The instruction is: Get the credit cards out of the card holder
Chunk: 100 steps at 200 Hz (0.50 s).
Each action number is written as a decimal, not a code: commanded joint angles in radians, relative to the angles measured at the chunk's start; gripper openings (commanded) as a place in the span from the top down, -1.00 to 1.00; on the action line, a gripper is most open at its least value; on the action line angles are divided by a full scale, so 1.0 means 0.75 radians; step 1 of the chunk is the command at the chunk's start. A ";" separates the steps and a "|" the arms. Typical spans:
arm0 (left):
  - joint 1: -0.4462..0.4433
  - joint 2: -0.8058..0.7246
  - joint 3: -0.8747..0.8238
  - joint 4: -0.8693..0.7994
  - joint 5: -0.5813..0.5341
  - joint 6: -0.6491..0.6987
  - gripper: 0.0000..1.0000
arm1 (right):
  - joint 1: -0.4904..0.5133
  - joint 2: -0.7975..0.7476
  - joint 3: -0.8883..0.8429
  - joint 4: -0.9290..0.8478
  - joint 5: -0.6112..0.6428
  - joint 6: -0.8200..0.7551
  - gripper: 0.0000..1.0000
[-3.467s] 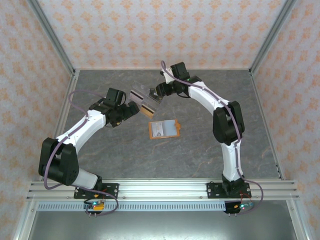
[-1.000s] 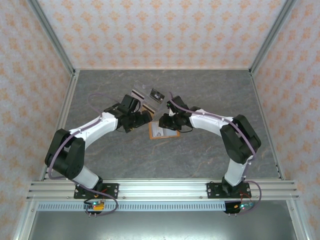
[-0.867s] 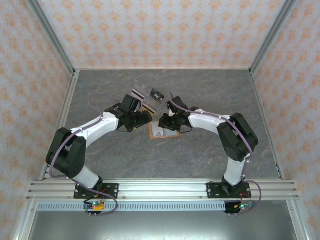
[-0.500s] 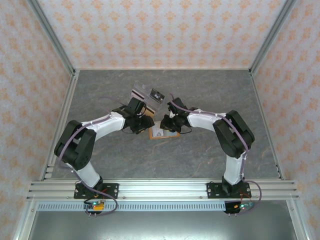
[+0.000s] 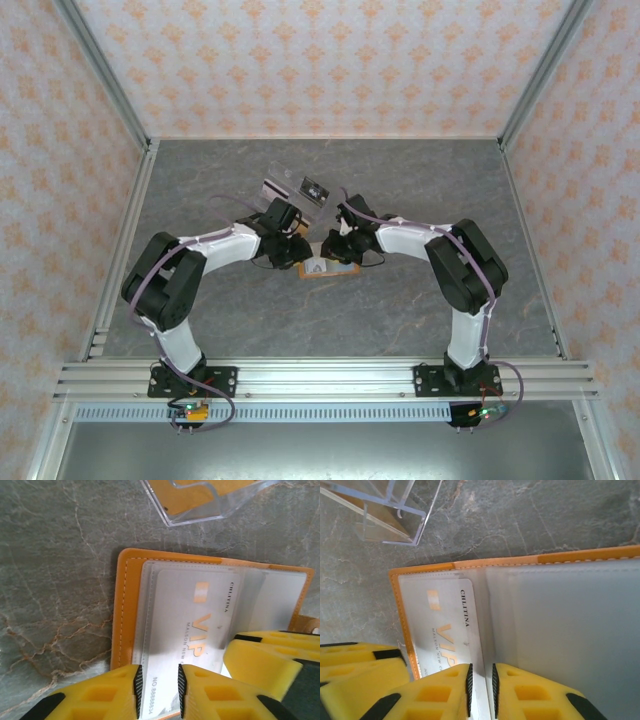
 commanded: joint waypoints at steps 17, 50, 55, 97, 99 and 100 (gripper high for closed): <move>-0.002 0.044 0.029 0.026 0.021 0.006 0.57 | -0.020 -0.001 -0.027 0.029 -0.077 -0.050 0.59; -0.005 0.071 0.030 0.027 0.035 0.005 0.65 | -0.029 0.006 -0.031 0.015 -0.089 -0.061 0.65; -0.006 0.073 0.032 0.022 0.035 0.006 0.65 | -0.029 0.007 -0.029 0.006 -0.082 -0.065 0.65; -0.008 0.092 0.034 -0.011 0.014 0.006 0.67 | -0.031 0.010 -0.031 -0.022 -0.059 -0.086 0.64; -0.007 0.092 0.034 -0.010 0.014 0.006 0.67 | -0.031 0.012 -0.032 -0.022 -0.059 -0.087 0.64; -0.007 0.092 0.034 -0.011 0.013 0.005 0.67 | -0.031 0.013 -0.032 -0.022 -0.059 -0.087 0.64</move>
